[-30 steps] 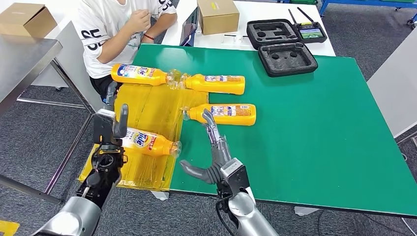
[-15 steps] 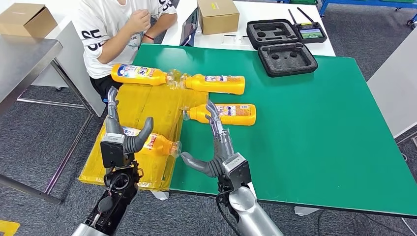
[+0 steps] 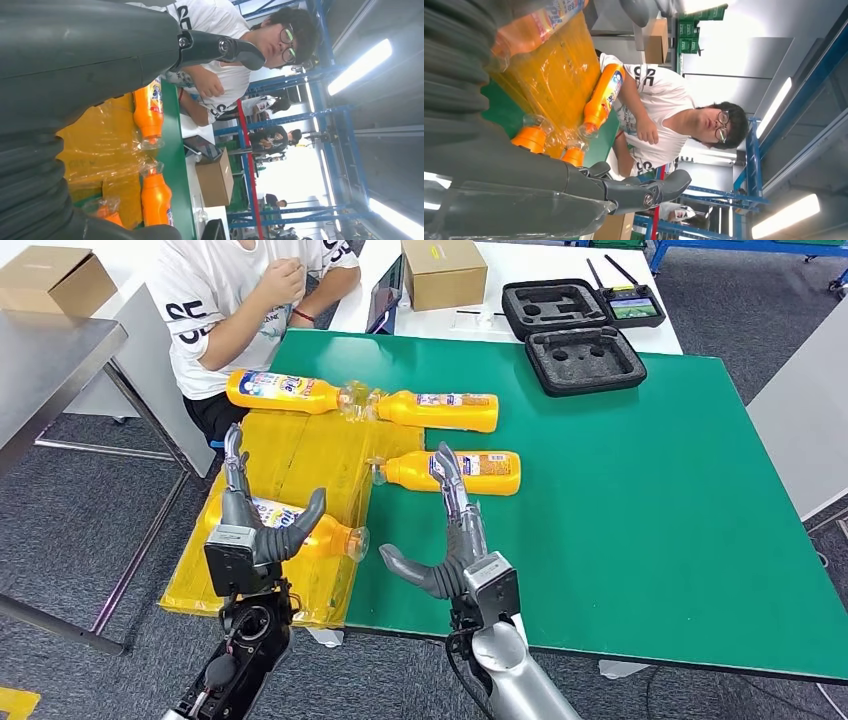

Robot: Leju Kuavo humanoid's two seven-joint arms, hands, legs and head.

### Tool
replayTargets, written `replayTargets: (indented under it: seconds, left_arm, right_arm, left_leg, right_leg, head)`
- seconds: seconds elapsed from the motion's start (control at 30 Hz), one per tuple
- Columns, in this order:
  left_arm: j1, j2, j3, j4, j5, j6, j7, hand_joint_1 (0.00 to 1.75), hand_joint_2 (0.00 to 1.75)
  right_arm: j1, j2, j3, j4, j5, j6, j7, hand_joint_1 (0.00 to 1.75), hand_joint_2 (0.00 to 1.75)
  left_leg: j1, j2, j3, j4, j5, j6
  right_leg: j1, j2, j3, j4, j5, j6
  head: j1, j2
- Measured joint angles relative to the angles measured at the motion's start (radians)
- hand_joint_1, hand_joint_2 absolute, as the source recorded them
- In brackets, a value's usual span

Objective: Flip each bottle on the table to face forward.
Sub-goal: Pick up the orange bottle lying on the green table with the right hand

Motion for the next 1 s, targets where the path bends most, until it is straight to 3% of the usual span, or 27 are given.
replayTargets:
  seconds: [0.23,0.4,0.6,0.67,0.73,0.77,0.8,0.9,0.93,1.0]
  left_arm:
    - [0.015,-0.002,-0.011,-0.015,0.011,0.007,0.0,0.0,1.75]
    - [0.036,-0.001,-0.003,-0.042,0.013,0.019,0.0,0.0,1.75]
    - [0.054,0.005,0.029,-0.067,0.024,0.016,0.0,0.0,1.75]
    - [0.064,0.008,0.04,-0.08,0.029,0.016,0.0,0.0,1.75]
    - [0.076,0.011,0.05,-0.093,0.032,0.016,0.0,0.0,1.75]
    - [0.083,0.013,0.054,-0.1,0.033,0.017,0.0,0.0,1.75]
    - [0.09,0.014,0.059,-0.108,0.034,0.017,0.0,0.0,1.75]
    - [0.105,0.018,0.065,-0.13,0.035,0.017,0.0,0.0,1.75]
    - [0.107,0.019,0.065,-0.137,0.035,0.017,0.0,0.0,1.75]
    - [0.109,0.02,0.065,-0.147,0.035,0.017,0.0,0.0,1.75]
  right_arm:
    - [0.007,-0.004,0.004,-0.012,0.011,-0.029,0.0,0.0,1.75]
    - [-0.001,-0.014,-0.002,-0.018,0.146,-0.089,0.023,0.0,1.75]
    - [-0.086,-0.043,-0.064,0.006,0.233,-0.101,0.038,0.03,1.75]
    - [-0.112,-0.051,-0.09,0.014,0.226,-0.101,0.022,0.89,1.75]
    - [-0.131,-0.056,-0.11,0.017,0.2,-0.096,0.012,0.86,1.75]
    - [-0.138,-0.058,-0.115,0.018,0.184,-0.093,0.008,0.45,1.75]
    - [-0.143,-0.06,-0.119,0.018,0.169,-0.09,0.006,0.45,1.75]
    - [-0.148,-0.061,-0.119,0.018,0.153,-0.096,0.003,1.06,1.75]
    - [-0.148,-0.06,-0.117,0.018,0.154,-0.099,0.002,0.84,1.75]
    - [-0.147,-0.058,-0.113,0.018,0.155,-0.101,0.002,0.84,1.75]
  left_leg:
    - [0.0,0.0,0.0,0.0,0.0,0.0]
    - [0.0,0.0,0.0,0.0,0.0,0.0]
    - [0.0,0.0,0.0,0.0,0.0,0.0]
    - [0.0,0.0,0.0,0.0,0.001,0.0]
    - [0.0,0.0,0.0,0.0,0.001,0.0]
    - [0.0,0.0,0.0,0.0,0.001,0.0]
    - [0.0,0.0,0.0,0.0,0.001,0.0]
    - [0.0,0.0,-0.001,0.0,0.0,0.0]
    - [0.0,0.0,-0.001,0.0,0.0,0.0]
    - [0.0,0.0,-0.001,0.0,0.0,0.0]
  right_leg:
    - [0.0,0.0,0.0,0.0,0.0,0.0]
    - [0.0,0.0,0.0,0.0,0.0,0.0]
    - [0.0,0.0,0.0,0.0,0.001,0.001]
    - [0.0,0.0,0.0,0.0,0.001,0.002]
    - [0.0,0.0,0.0,0.0,0.001,0.002]
    - [0.0,0.0,0.0,0.0,0.001,0.002]
    - [0.0,0.0,0.0,0.0,0.001,0.002]
    - [0.0,0.0,0.0,0.0,0.001,0.002]
    - [0.0,0.0,0.0,0.0,0.001,0.002]
    - [0.0,0.0,0.0,0.0,0.001,0.002]
  head:
    - [0.0,0.0]
    - [0.0,0.0]
    - [0.0,0.0]
    - [0.0,0.0]
    - [0.0,0.0]
    - [0.0,0.0]
    - [0.0,0.0]
    - [0.0,0.0]
    - [0.0,0.0]
    - [0.0,0.0]
